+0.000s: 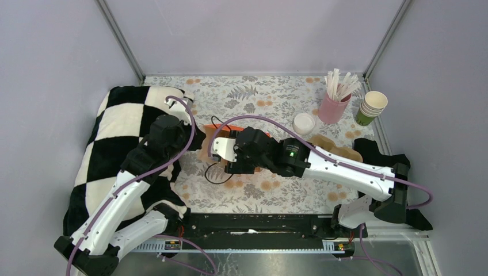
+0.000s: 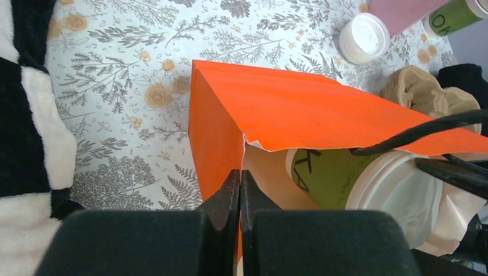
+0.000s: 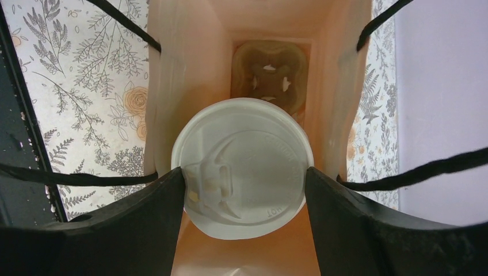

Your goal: Pack the takeout coffee

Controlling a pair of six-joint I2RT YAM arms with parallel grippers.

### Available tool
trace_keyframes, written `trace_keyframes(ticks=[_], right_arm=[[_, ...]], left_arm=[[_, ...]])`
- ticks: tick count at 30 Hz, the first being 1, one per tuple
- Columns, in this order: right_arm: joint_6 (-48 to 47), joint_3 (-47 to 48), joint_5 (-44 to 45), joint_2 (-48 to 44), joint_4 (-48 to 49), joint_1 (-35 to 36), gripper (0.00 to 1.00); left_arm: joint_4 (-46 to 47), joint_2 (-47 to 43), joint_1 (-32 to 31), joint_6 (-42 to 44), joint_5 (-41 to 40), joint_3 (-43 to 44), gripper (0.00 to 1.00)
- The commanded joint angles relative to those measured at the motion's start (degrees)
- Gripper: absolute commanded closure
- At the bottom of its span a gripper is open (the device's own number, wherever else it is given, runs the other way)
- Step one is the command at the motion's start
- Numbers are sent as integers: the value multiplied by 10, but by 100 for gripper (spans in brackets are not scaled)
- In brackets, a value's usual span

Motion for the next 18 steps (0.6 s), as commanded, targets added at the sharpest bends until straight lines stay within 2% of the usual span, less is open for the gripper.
trace_keyframes(ticks=[1,11,18], right_arm=[[-16,20,-3,20,9,5,30],[-100,-48,38,8,68,4,27],[-110,-53,38,29,64,-1,28]], left_arm=[[46,2,-2,0,-19,6,100],[42,-20,-3,-6,9,-26,100],[42,-30,-3,-8,9,-47,100]])
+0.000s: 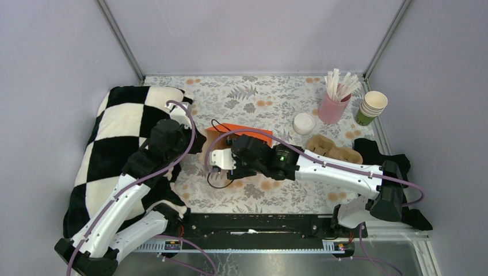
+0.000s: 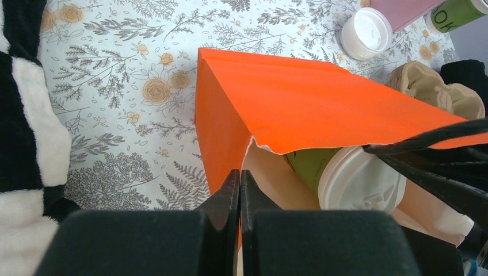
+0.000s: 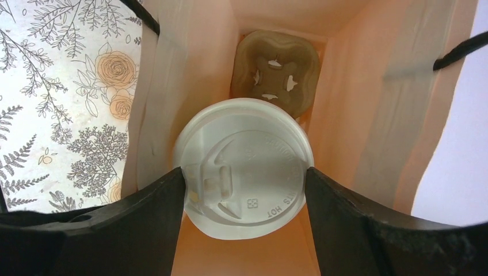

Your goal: Pack the takeout coffee

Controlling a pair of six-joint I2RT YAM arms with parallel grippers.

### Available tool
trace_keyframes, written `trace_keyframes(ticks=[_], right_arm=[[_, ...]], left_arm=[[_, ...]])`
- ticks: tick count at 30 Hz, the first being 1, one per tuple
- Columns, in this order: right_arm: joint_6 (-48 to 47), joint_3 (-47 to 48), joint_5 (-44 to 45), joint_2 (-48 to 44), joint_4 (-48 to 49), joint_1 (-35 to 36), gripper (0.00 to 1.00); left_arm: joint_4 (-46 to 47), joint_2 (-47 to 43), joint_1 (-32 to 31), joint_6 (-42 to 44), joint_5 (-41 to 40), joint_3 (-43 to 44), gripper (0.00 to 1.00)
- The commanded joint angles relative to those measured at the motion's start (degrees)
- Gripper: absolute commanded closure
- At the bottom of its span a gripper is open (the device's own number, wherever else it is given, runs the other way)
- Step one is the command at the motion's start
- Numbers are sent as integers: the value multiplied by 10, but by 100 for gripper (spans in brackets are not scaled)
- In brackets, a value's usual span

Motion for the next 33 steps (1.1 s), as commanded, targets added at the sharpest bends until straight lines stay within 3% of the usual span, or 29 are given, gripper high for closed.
trace_keyframes(ticks=[1,14,33], right_arm=[[-21,10,21,8,30,-2,28],[-41,2,67,19,66,-41,28],[-59,-37,41,42,163,-87,28]], left_arm=[[24,-16,-2,-6,8,-18,100],[-4,-37,-2,1,16,-35,100],[-28,-38,-4,14,18,-22,100]])
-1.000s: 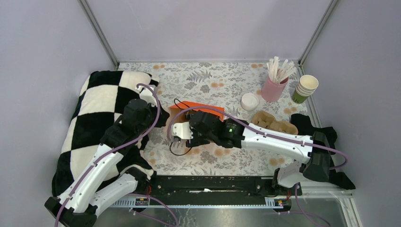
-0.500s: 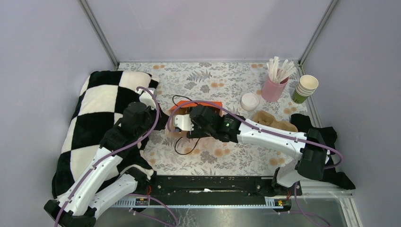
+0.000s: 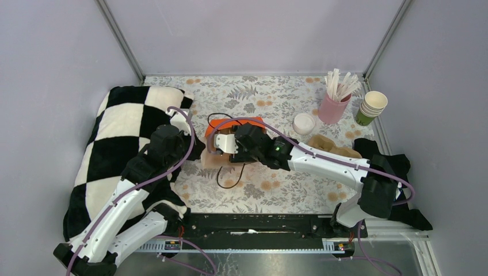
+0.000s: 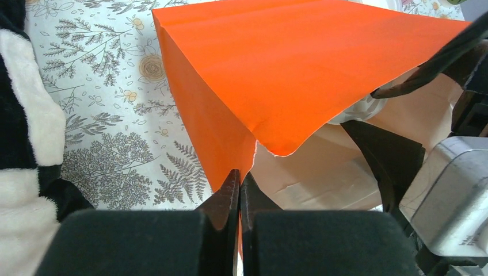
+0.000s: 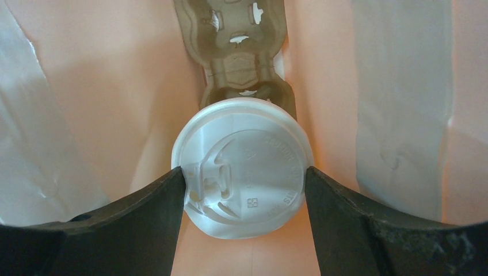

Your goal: Pack the takeout coffee

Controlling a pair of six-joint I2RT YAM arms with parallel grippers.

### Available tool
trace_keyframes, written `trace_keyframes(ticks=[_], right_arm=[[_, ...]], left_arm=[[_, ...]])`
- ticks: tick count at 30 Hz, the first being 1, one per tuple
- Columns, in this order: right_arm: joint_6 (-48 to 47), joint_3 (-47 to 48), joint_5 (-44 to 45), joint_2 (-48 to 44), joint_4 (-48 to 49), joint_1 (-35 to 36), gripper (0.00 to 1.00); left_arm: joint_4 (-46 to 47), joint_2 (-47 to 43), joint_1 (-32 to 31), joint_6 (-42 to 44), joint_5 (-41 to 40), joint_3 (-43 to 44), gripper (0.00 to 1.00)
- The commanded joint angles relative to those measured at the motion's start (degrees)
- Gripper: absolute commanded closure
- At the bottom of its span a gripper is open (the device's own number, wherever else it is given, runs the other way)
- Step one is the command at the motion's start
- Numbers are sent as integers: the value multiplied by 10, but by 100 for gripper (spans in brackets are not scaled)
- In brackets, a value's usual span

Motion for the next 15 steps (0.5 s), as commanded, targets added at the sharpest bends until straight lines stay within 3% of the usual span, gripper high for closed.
trace_keyframes(ticks=[1,15], right_arm=[[-28,-2,9,8,75,-5,28],[9,27,-53,34,103,-8,27]], left_arm=[[-4,-4,-2,9,10,12,100],[-58,13,-12,3,10,68,100]])
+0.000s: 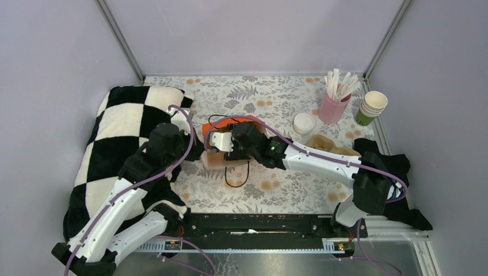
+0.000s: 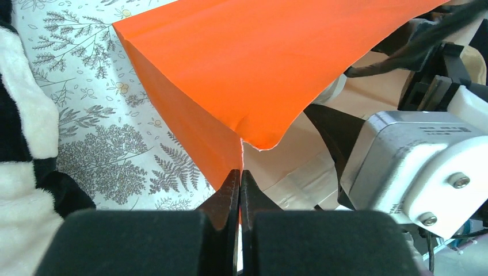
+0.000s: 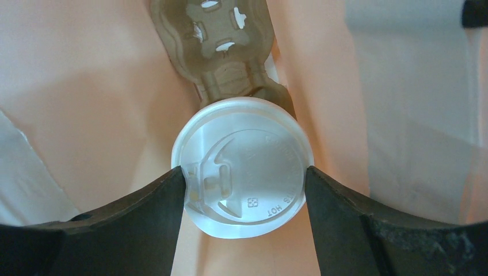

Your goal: Pack the takeout coffee

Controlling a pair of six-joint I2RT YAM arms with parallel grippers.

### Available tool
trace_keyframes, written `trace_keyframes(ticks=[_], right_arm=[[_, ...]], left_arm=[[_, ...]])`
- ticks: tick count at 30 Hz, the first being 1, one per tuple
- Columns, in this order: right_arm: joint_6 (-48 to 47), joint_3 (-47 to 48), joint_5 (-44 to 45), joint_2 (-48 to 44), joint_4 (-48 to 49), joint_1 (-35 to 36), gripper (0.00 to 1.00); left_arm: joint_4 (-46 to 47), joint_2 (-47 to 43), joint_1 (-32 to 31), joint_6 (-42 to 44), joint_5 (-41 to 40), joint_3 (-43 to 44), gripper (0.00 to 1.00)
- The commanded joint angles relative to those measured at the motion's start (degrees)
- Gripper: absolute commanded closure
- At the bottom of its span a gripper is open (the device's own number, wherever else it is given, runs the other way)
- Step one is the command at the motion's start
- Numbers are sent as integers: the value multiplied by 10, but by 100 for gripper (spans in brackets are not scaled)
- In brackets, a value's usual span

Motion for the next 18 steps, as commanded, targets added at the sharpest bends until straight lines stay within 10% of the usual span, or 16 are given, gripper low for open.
trace_keyframes(ticks=[1,18], right_arm=[[13,28,-33,1,22,-1,26],[-102,-43,-54,-12,70,-22,26]], left_arm=[[-21,6,-3,3,-19,39,100],[-60,21,-3,8,-26,72,100]])
